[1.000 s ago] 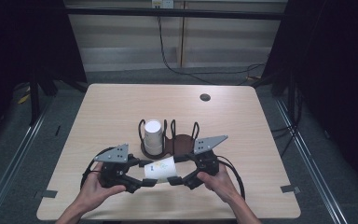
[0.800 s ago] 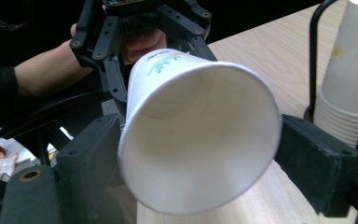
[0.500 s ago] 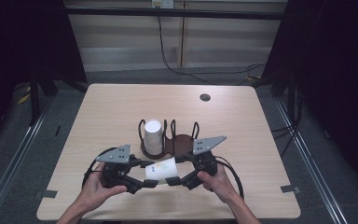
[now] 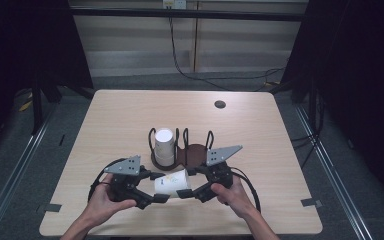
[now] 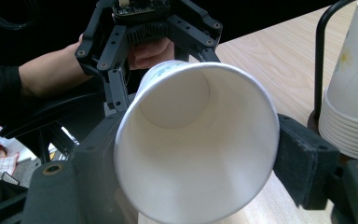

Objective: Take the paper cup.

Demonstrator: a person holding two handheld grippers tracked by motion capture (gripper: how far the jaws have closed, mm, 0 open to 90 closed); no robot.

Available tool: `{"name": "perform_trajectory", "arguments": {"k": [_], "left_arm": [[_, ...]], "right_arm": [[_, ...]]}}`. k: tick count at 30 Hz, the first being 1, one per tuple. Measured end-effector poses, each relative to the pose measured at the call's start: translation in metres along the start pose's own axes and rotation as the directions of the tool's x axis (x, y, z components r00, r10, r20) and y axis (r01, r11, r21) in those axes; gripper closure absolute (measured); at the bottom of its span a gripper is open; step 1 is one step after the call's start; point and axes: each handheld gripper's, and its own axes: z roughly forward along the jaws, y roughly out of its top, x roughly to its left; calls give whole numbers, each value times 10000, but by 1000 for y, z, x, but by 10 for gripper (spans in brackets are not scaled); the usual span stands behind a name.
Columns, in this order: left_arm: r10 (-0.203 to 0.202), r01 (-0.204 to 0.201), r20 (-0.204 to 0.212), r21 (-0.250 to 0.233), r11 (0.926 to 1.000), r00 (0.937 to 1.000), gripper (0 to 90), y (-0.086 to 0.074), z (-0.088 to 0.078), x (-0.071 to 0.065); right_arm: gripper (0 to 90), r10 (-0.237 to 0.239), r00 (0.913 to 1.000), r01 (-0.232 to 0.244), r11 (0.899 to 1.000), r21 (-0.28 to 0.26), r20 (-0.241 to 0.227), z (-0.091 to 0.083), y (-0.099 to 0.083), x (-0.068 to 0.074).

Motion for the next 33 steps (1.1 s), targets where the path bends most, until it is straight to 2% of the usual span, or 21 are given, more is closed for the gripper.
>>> {"name": "perform_trajectory", "arguments": {"k": [4, 6, 9, 12, 14, 16, 17, 18, 19, 20, 22, 25, 28, 31, 33], "left_arm": [[-77, 77, -57, 66, 9999, 10000, 239, 0, 0, 1], [-158, 159, -17, 244, 9996, 9999, 209, 0, 1, 1], [-203, 210, -170, 414, 9989, 9996, 172, -1, 3, 1], [-215, 236, -366, 573, 9981, 9991, 171, -2, 3, 2], [-374, 402, -411, 695, 9968, 9985, 171, -3, 4, 3], [-316, 362, -585, 802, 9961, 9978, 174, -5, 4, 4], [-415, 460, -633, 716, 9964, 9971, 175, -6, 3, 5], [-426, 471, -769, 576, 9972, 9961, 175, -8, 2, 5], [-314, 377, -1075, 578, 9976, 9937, 181, -9, 2, 5], [-216, 312, -1219, 768, 9966, 9923, 178, -10, 2, 5], [-387, 475, -1064, 810, 9956, 9936, 169, -12, 2, 8], [-585, 683, -1054, 924, 9934, 9927, 166, -18, 1, 12], [-656, 803, -1236, 1173, 9899, 9902, 163, -23, -2, 16], [-943, 1079, -1367, 963, 9895, 9861, 162, -26, -7, 19], [-988, 1116, -1409, 866, 9900, 9851, 161, -28, -10, 21]], "right_arm": [[256, 50, 10000, -50, 10000, 4, 62, -2, 0, 0], [257, 59, 10000, -59, 10000, 12, 67, -2, 0, -1], [259, 75, 9999, -76, 9999, 84, 104, -2, 1, -1], [260, 97, 9999, -98, 9999, 101, 138, -3, 1, -1], [260, 102, 9998, -104, 9999, 89, 191, -5, 1, -2], [260, 146, 9994, -151, 9998, 147, 309, -6, 2, -2], [261, 152, 9993, -158, 9997, 159, 338, -6, 2, -2], [261, 192, 9992, -200, 9996, 205, 354, -7, 1, -3], [262, 221, 9988, -232, 9994, 249, 428, -7, 1, -4], [263, 243, 9984, -257, 9993, 258, 510, -8, 0, -4], [264, 293, 9981, -307, 9992, 250, 545, -9, 0, -5], [265, 338, 9969, -358, 9990, 274, 709, -11, 1, -7], [265, 377, 9955, -414, 9983, 417, 869, -13, -1, -9], [266, 446, 9929, -507, 9973, 530, 1104, -14, -2, -9], [267, 475, 9915, -547, 9969, 563, 1212, -15, -2, -10]]}}
